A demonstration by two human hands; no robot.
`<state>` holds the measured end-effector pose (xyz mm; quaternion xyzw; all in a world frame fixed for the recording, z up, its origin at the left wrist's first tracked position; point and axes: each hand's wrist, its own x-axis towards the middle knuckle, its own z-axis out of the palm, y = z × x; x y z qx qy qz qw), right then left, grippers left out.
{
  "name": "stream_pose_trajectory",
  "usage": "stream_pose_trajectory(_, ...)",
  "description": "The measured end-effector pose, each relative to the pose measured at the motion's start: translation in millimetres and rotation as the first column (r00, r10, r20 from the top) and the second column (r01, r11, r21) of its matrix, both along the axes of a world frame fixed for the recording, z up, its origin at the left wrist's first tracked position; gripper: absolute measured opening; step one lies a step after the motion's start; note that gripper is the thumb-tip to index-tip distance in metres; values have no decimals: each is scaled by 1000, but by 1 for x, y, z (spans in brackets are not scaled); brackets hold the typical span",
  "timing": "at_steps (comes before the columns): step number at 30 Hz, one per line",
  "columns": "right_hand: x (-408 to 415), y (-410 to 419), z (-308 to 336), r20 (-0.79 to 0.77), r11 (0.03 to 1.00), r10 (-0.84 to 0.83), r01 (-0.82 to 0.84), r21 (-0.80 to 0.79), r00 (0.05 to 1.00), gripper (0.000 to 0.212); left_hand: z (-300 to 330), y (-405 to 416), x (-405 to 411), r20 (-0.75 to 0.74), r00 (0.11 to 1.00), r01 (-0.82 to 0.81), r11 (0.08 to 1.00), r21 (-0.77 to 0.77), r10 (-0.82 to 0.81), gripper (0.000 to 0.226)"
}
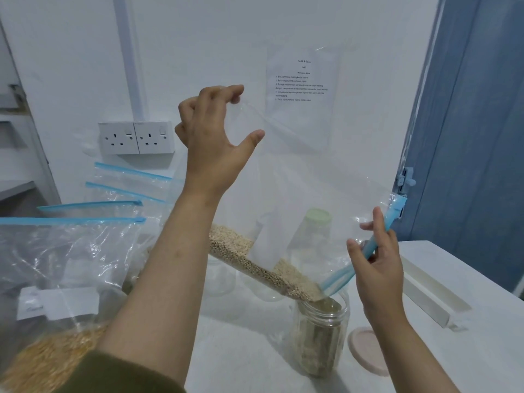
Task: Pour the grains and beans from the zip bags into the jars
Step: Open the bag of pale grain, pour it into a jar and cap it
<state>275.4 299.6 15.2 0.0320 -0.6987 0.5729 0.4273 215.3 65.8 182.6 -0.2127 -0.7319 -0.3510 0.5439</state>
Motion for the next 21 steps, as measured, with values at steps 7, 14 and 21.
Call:
stream_pose_trajectory(7,0,-1,1,-4,1000,11,-11,-4,1000,67,1,-2,2,-12,1000,-5,1000,-2,5,60)
stream_pose_trajectory(14,2,1,1,6,1000,-2,2,14,1000,67,2,0,4,-8,1000,-1,1000,-7,1,60)
stream_pose_trajectory(21,4,1,1,5,1000,1,-1,13,1000,67,3,0,6,0,1000,3,1000,-9,-3,60)
